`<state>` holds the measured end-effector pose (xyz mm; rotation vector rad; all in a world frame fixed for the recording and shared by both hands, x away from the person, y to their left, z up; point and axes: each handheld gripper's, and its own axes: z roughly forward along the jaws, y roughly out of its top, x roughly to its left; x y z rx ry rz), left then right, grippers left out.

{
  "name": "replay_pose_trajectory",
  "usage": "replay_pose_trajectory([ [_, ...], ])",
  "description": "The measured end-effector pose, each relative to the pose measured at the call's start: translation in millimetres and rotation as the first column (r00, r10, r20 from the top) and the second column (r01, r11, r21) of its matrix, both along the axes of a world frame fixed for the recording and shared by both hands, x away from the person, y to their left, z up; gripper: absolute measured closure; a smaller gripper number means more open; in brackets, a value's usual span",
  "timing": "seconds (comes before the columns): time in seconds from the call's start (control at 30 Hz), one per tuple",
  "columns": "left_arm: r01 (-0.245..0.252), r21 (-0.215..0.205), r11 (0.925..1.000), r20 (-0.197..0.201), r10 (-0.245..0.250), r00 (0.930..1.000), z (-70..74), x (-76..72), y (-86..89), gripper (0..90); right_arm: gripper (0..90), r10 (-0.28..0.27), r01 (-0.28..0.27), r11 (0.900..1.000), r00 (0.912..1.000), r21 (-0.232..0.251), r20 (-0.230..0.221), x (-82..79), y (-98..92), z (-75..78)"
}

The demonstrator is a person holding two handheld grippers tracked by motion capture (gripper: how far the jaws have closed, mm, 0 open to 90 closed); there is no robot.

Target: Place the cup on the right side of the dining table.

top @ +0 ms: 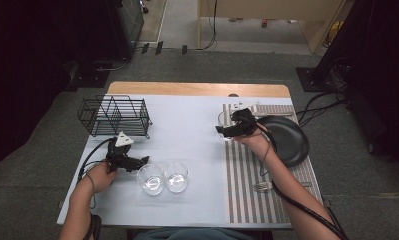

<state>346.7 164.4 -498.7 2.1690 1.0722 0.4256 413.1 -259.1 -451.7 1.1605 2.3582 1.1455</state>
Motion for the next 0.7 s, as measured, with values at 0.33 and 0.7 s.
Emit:
replay_pose_trajectory([
  [0.33, 0.0, 0.0, 1.0, 0.0, 0.0, 1.0, 0.0, 0.0, 0.0, 0.0, 19.6, -0.031, 0.031, 0.999, 0.9995, 0.01, 0.0, 5.8, -5.1, -3.4],
  [0.7, 0.0, 0.0, 1.0, 0.0, 0.0, 1.0, 0.0, 0.1, 0.0, 0.0, 19.6, -0.045, 0.045, 0.999, 0.999, 0.011, 0.004, 11.1, -7.2, -5.9],
])
